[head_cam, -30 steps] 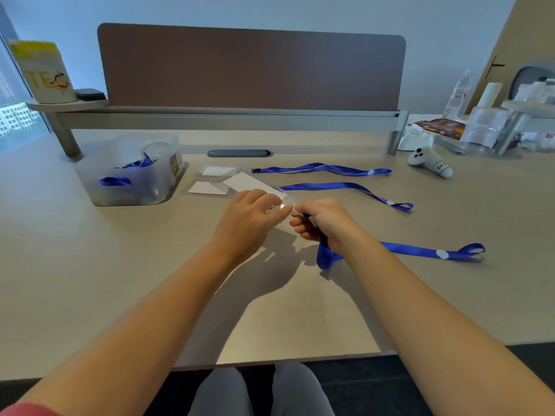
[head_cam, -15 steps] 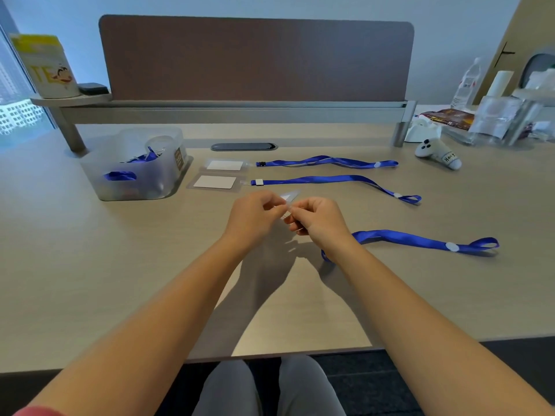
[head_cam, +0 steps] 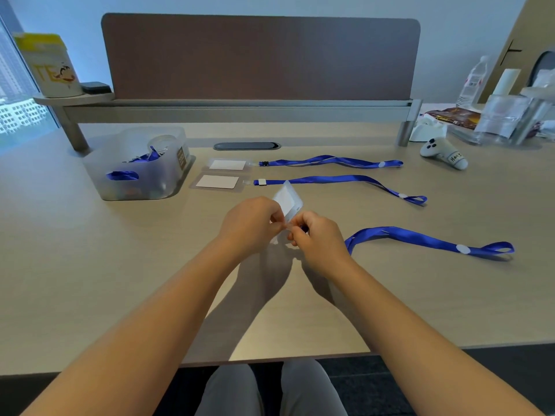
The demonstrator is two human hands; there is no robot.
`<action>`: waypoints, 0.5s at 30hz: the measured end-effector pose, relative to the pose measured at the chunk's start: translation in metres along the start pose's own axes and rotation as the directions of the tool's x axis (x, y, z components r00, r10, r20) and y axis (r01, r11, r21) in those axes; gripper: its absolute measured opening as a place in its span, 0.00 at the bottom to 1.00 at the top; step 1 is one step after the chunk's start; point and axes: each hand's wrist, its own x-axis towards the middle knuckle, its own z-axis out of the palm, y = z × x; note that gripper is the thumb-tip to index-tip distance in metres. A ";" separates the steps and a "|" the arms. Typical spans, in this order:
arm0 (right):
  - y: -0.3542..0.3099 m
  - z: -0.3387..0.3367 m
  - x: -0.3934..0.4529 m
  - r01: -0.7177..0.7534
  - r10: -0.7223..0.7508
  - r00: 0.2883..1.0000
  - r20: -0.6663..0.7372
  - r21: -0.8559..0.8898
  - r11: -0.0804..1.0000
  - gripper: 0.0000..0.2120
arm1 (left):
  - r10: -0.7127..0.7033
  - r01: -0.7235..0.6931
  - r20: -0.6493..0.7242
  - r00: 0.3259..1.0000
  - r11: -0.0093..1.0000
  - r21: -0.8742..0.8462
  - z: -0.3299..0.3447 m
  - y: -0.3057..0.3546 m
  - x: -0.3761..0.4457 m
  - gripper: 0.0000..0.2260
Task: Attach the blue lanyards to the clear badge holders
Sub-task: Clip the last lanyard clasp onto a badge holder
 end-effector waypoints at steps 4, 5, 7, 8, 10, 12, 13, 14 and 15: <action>0.003 0.001 -0.003 0.071 -0.072 0.997 -0.003 -0.107 0.992 0.11 | 0.028 -0.029 -0.047 0.999 0.999 -0.031 0.010 -0.005 -0.004 0.10; 0.003 0.001 -0.003 0.085 -0.086 0.996 -0.007 -0.125 0.989 0.11 | 0.029 -0.032 -0.067 0.997 0.998 -0.050 0.012 -0.006 -0.005 0.09; 0.003 0.002 -0.002 0.096 -0.099 0.995 -0.013 -0.151 0.984 0.11 | 0.030 -0.040 -0.106 0.994 0.995 -0.093 0.015 -0.007 -0.006 0.09; 0.004 0.002 -0.001 0.103 -0.107 0.994 -0.015 -0.162 0.981 0.11 | 0.033 -0.047 -0.127 0.991 0.993 -0.110 0.017 -0.008 -0.007 0.09; 0.004 0.002 0.000 0.124 -0.129 0.991 -0.017 -0.177 0.976 0.11 | 0.042 -0.064 -0.166 0.985 0.989 -0.132 0.019 -0.009 -0.007 0.09; 0.003 0.002 0.001 0.151 -0.158 0.987 -0.022 -0.185 0.971 0.11 | 0.049 -0.080 -0.206 0.977 0.986 -0.146 0.021 -0.010 -0.008 0.08; 0.003 0.002 0.002 0.166 -0.174 0.985 -0.024 -0.190 0.968 0.11 | 0.051 -0.087 -0.223 0.974 0.984 -0.157 0.021 -0.011 -0.007 0.08; 0.003 0.002 0.002 0.180 -0.188 0.982 -0.024 -0.196 0.964 0.11 | 0.050 -0.091 -0.236 0.971 0.981 -0.170 0.021 -0.012 -0.007 0.08; 0.004 0.001 0.003 0.190 -0.198 0.980 -0.020 -0.202 0.961 0.10 | 0.046 -0.093 -0.240 0.970 0.978 -0.187 0.021 -0.012 -0.006 0.08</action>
